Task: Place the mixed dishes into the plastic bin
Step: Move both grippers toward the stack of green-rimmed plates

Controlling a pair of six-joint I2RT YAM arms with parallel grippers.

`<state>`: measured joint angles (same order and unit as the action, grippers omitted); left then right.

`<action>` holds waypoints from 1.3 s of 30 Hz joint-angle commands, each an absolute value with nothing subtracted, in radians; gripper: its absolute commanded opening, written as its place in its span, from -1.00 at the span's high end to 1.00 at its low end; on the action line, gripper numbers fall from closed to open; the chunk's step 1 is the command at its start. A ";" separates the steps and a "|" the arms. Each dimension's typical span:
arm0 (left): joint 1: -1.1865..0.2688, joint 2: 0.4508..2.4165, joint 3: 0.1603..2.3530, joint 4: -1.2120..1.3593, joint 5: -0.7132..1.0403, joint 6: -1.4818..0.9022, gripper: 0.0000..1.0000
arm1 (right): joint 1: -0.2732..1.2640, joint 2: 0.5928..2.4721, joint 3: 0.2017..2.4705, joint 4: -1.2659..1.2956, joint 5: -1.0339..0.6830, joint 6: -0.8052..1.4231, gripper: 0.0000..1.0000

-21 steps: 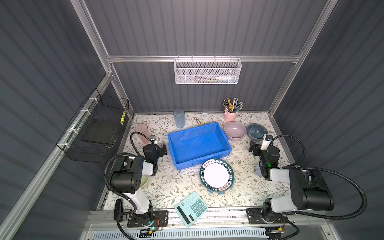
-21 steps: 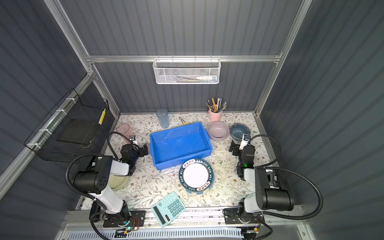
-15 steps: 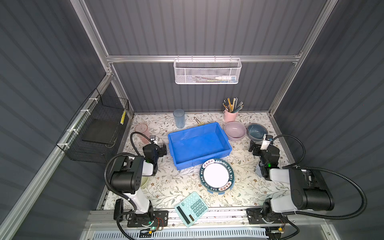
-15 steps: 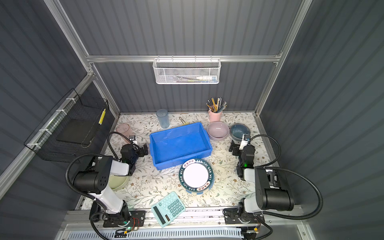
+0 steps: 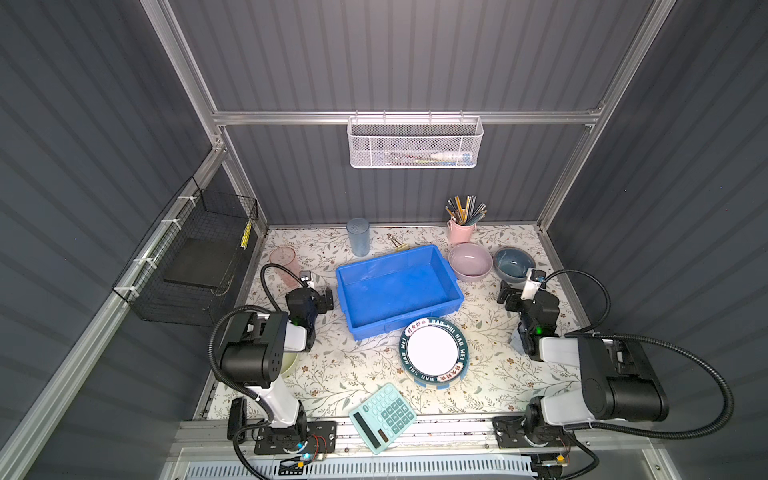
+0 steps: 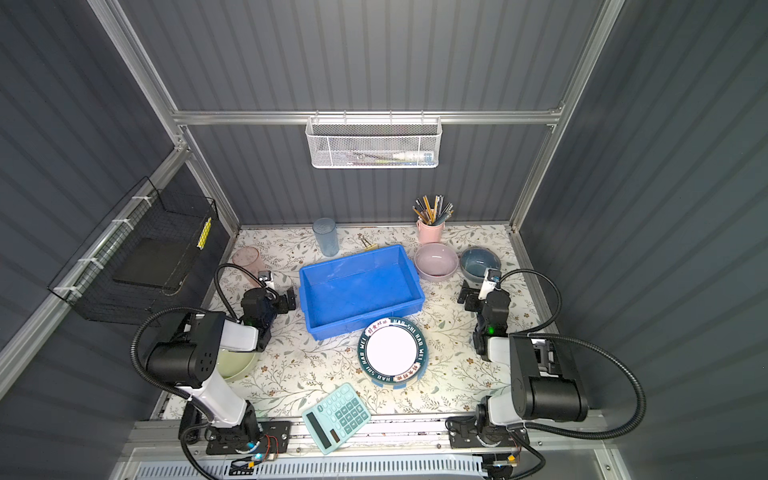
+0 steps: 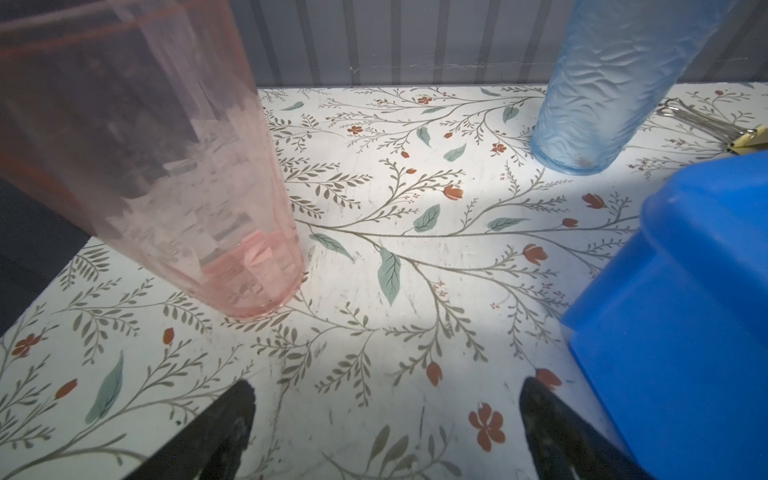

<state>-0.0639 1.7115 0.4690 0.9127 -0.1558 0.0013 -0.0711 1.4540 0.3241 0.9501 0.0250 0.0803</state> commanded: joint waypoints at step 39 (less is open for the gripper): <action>-0.163 1.288 1.042 -0.407 -0.107 -0.227 -0.99 | 0.042 1.009 0.824 -0.273 -0.056 0.203 -0.98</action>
<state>-0.1223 1.3060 0.9783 -0.1814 -0.1944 -0.1898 0.0181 0.9966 0.7704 -0.1139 0.0063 0.1993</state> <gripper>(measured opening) 0.997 0.989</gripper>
